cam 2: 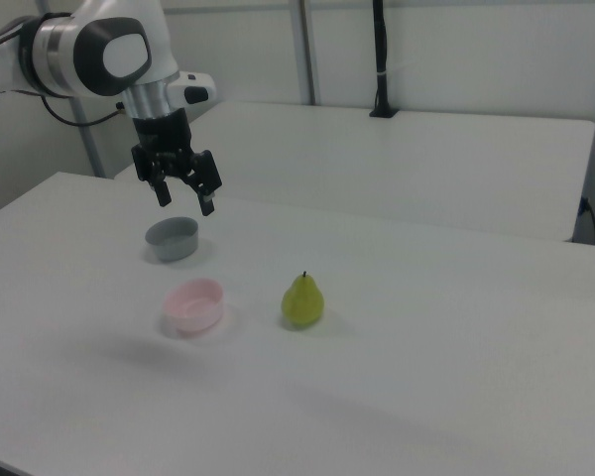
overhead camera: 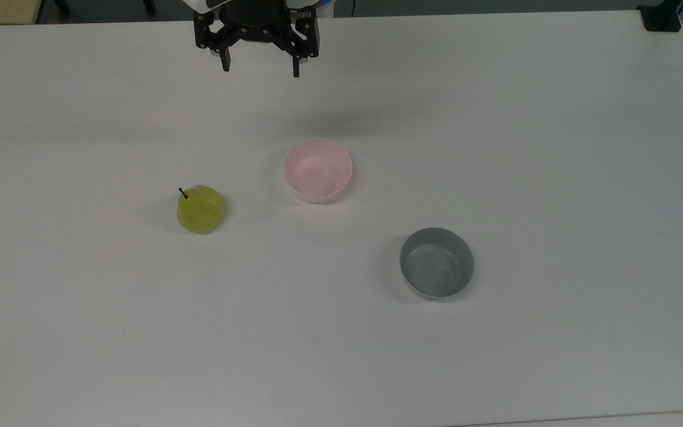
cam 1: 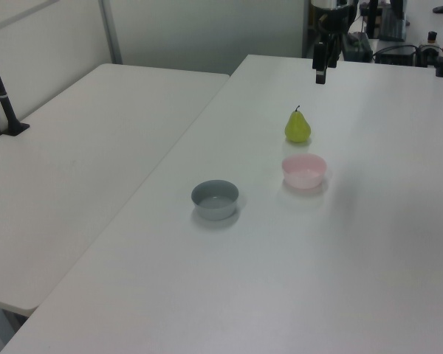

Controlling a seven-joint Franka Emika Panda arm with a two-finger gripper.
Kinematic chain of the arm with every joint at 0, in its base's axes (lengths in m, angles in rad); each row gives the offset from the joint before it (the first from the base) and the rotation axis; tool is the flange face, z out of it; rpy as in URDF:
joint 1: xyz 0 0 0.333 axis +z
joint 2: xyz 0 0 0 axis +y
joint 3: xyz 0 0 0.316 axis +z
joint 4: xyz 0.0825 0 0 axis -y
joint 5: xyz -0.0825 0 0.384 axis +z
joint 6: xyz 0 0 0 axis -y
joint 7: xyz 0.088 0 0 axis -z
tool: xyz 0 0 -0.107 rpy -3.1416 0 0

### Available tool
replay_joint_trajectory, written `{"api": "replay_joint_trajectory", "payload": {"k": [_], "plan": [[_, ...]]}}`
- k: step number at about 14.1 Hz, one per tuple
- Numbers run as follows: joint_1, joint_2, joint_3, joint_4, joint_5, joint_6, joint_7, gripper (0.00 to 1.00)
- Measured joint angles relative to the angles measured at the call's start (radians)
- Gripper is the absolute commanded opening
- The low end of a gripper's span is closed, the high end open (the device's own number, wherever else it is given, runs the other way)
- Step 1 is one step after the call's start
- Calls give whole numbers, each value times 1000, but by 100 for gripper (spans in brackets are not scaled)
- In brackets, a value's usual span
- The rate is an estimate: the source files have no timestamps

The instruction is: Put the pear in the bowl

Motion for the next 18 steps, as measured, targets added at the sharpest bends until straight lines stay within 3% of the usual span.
{"api": "replay_joint_trajectory", "payload": {"k": [12,18], "plan": [[0,0,0,0,0,0,-1,100],[-3,0,-2,0,0,0,-69,100]]}}
